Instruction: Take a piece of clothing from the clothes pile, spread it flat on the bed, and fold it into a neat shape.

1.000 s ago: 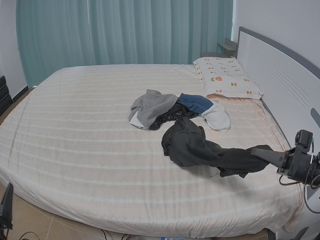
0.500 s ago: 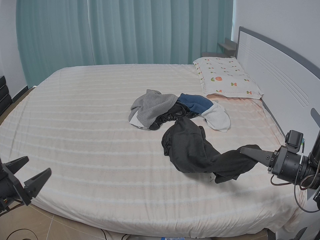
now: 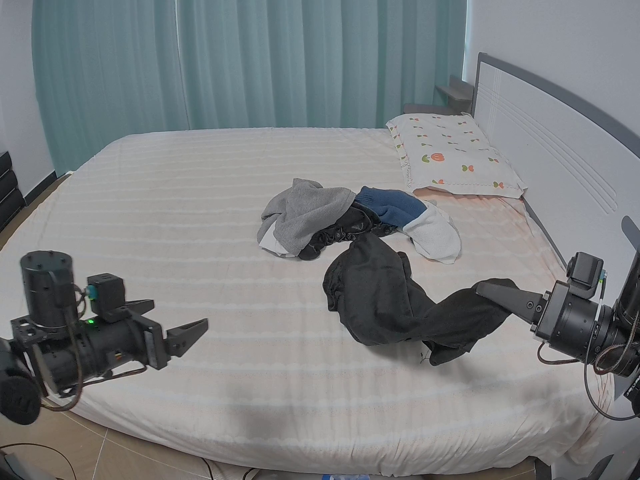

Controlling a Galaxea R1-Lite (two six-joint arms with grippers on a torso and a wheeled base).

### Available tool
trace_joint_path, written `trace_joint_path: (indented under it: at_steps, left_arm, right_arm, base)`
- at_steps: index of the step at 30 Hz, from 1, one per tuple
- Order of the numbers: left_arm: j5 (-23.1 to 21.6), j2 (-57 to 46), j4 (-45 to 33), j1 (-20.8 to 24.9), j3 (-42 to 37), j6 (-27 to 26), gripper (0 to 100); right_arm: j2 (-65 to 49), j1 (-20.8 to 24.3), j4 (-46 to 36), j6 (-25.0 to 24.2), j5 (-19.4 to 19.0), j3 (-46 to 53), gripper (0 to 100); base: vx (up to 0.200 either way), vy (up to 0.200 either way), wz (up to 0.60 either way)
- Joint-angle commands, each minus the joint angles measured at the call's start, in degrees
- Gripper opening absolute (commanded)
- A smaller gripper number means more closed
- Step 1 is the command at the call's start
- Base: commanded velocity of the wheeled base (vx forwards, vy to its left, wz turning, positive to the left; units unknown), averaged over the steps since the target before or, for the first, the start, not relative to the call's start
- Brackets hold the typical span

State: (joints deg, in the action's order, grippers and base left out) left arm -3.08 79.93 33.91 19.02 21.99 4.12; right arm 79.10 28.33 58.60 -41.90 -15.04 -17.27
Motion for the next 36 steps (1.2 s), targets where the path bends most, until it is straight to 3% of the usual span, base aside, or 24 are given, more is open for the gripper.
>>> trace_joint_path:
  at_steps: [1, 6, 16, 25, 36]
  left_arm:
    - [8.2, 30.5, 20.2, 11.0, 4.7, 4.3, 100]
    - [12.2, 36.4, 22.2, 17.9, 11.2, 9.9, 100]
    - [12.8, 40.9, 22.5, 24.3, 16.0, 10.1, 100]
    - [17.1, 45.2, 23.7, 24.4, 22.7, 13.7, 100]
    - [17.3, 50.2, 26.3, 23.8, 24.8, 13.7, 100]
  right_arm:
    - [-1.7, 0.1, 0.1, -0.1, 3.7, -2.1, 0]
    - [-1.8, 1.9, 0.0, -0.6, 7.1, -3.8, 0]
    - [1.4, 5.8, -0.8, 0.1, 7.4, -13.0, 0]
    - [1.0, 9.2, -1.3, 0.9, 7.3, -14.5, 0]
    - [1.0, 12.0, -1.4, 3.7, 7.4, -18.1, 0]
  base:
    - [0.0, 0.0, 0.0]
    - [0.0, 0.0, 0.0]
    - [0.0, 0.0, 0.0]
    - [0.0, 0.0, 0.0]
    - [0.0, 0.0, 0.0]
